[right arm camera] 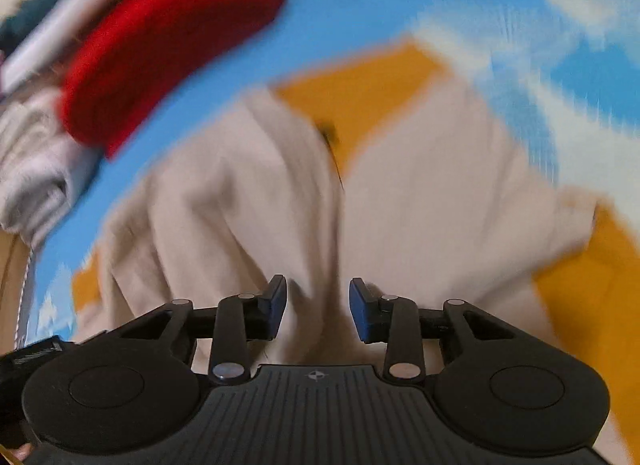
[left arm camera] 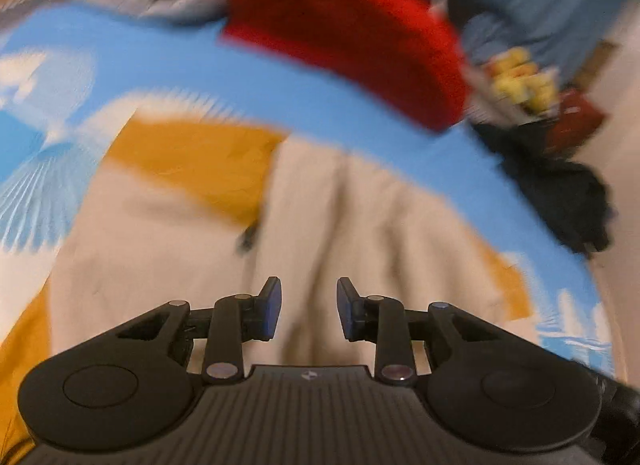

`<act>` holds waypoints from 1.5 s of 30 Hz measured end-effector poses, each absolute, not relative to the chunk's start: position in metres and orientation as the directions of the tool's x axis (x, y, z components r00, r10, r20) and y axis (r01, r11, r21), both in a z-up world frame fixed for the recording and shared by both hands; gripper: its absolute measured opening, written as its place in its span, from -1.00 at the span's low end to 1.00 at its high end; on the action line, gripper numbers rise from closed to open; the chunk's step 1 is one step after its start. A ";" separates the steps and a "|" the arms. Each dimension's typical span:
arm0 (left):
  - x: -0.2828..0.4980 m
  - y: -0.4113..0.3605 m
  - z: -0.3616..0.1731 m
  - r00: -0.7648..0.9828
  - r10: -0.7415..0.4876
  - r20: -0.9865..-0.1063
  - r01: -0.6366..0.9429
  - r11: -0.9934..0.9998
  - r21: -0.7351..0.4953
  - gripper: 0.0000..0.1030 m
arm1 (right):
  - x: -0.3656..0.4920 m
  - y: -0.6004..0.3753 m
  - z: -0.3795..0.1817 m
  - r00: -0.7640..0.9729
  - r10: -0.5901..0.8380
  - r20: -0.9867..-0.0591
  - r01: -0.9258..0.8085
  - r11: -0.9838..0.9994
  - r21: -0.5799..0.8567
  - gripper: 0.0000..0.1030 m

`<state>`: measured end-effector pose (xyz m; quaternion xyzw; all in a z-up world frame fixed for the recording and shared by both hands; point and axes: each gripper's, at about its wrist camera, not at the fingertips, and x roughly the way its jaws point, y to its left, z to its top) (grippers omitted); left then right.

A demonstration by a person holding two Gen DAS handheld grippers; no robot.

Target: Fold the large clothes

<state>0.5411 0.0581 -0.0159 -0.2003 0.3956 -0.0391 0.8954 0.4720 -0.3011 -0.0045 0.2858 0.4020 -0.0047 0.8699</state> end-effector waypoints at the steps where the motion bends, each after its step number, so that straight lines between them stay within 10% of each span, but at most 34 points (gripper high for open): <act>1: 0.540 0.053 -0.015 0.686 -0.271 -0.675 -0.045 0.910 -0.412 -0.37 | 0.469 -0.299 0.005 0.720 0.210 -0.662 0.210 0.843 0.496 -0.28; 7: 0.546 0.033 -0.066 0.460 -0.192 -0.867 -0.081 0.963 -0.257 -0.38 | 0.470 -0.286 0.001 0.737 0.399 -0.546 0.045 0.776 0.629 -0.27; 10: 0.543 0.044 -0.059 0.457 -0.234 -0.858 -0.133 0.936 -0.326 -0.36 | 0.478 -0.279 -0.028 0.604 0.333 -0.724 0.155 0.842 0.517 -0.35; 16: 0.524 0.057 -0.006 0.588 -0.243 -0.772 -0.077 0.933 -0.353 -0.32 | 0.469 -0.281 -0.002 0.678 0.250 -0.691 0.158 0.868 0.470 -0.27; 32: 0.351 0.079 0.154 0.918 -0.071 -0.389 0.084 0.996 0.017 0.08 | 0.325 -0.332 0.161 0.986 0.077 -0.147 -0.040 0.970 0.241 -0.26; 36: 0.267 0.107 0.166 0.924 -0.033 -0.380 0.015 0.999 -0.049 0.08 | 0.242 -0.359 0.189 0.998 -0.022 -0.060 0.034 0.976 0.215 -0.23; 45: 0.122 0.148 0.123 0.822 0.061 -0.566 -0.161 0.978 -0.129 -0.45 | 0.060 -0.424 0.159 0.986 -0.137 -0.092 0.155 0.959 0.235 -0.21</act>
